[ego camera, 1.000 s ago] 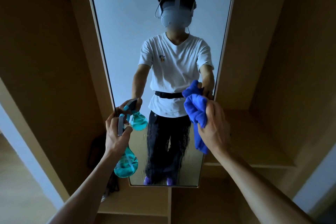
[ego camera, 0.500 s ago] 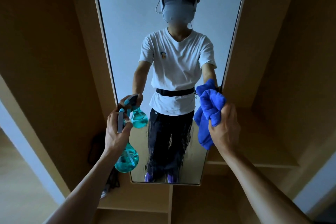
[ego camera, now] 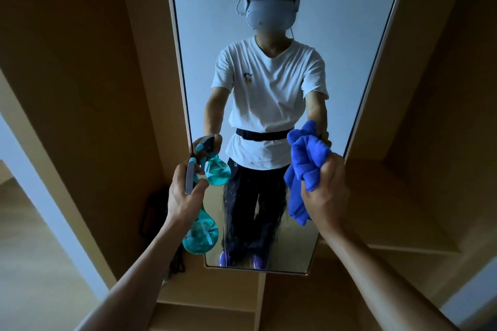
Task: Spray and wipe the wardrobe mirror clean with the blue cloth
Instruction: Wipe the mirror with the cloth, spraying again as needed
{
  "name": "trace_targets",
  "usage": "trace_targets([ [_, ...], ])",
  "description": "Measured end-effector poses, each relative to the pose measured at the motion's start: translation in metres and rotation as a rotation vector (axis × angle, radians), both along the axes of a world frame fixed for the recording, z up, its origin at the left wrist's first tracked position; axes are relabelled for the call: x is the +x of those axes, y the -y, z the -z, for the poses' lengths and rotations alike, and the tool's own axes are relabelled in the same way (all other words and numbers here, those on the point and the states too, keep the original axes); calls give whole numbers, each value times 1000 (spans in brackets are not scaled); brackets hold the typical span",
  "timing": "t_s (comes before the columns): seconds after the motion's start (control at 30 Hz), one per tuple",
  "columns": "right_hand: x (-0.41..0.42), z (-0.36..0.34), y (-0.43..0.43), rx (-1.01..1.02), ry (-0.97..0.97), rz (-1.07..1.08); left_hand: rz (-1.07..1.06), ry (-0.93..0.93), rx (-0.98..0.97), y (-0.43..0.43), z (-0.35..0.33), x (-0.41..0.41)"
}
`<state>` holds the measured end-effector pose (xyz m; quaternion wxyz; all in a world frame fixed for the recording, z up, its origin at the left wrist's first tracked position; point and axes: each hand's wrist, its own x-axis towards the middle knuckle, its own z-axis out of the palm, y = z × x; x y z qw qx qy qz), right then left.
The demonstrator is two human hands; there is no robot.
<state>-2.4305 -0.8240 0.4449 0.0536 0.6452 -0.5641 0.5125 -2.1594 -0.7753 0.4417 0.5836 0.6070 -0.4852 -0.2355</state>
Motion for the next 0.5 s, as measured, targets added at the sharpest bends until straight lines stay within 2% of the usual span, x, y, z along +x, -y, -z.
trace_targets([
  [0.23,76,6,-2,-130,-182,-43,-12,29,36,-7,-6,11],
  [0.5,165,0,-6,-138,-267,-155,-36,-32,57,-6,-16,22],
])
